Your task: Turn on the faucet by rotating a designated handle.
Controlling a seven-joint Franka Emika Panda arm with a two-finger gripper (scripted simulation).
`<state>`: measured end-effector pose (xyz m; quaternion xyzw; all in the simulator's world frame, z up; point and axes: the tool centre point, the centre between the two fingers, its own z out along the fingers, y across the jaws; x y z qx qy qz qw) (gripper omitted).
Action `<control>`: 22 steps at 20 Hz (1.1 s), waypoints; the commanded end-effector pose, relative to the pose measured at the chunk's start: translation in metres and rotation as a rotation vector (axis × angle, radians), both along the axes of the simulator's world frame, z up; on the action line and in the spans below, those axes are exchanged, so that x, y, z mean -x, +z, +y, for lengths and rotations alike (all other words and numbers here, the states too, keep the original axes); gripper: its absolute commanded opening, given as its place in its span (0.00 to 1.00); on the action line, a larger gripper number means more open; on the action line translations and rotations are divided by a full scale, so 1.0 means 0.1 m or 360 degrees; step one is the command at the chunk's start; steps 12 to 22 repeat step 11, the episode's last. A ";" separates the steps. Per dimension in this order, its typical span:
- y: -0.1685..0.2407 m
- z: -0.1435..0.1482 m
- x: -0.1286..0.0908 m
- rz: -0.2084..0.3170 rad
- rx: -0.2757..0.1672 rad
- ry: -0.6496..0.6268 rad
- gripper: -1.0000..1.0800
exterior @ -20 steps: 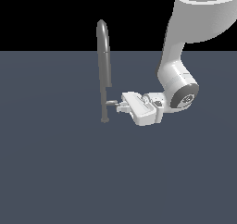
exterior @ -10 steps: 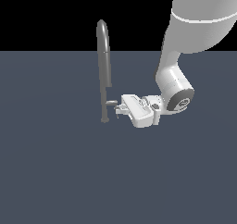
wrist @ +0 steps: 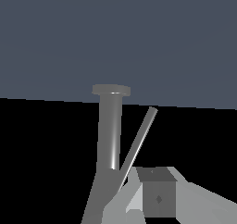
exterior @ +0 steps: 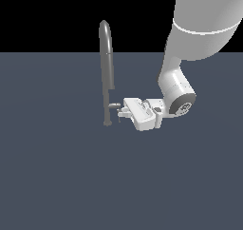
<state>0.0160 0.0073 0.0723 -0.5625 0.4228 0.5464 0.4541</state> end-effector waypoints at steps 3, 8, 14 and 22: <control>-0.23 0.01 -0.04 0.0036 0.0020 -0.0021 0.00; -0.38 0.02 -0.10 0.0058 0.0028 -0.0028 0.00; -0.43 0.03 -0.12 0.0066 0.0030 -0.0030 0.00; -0.43 0.03 -0.12 0.0066 0.0030 -0.0030 0.00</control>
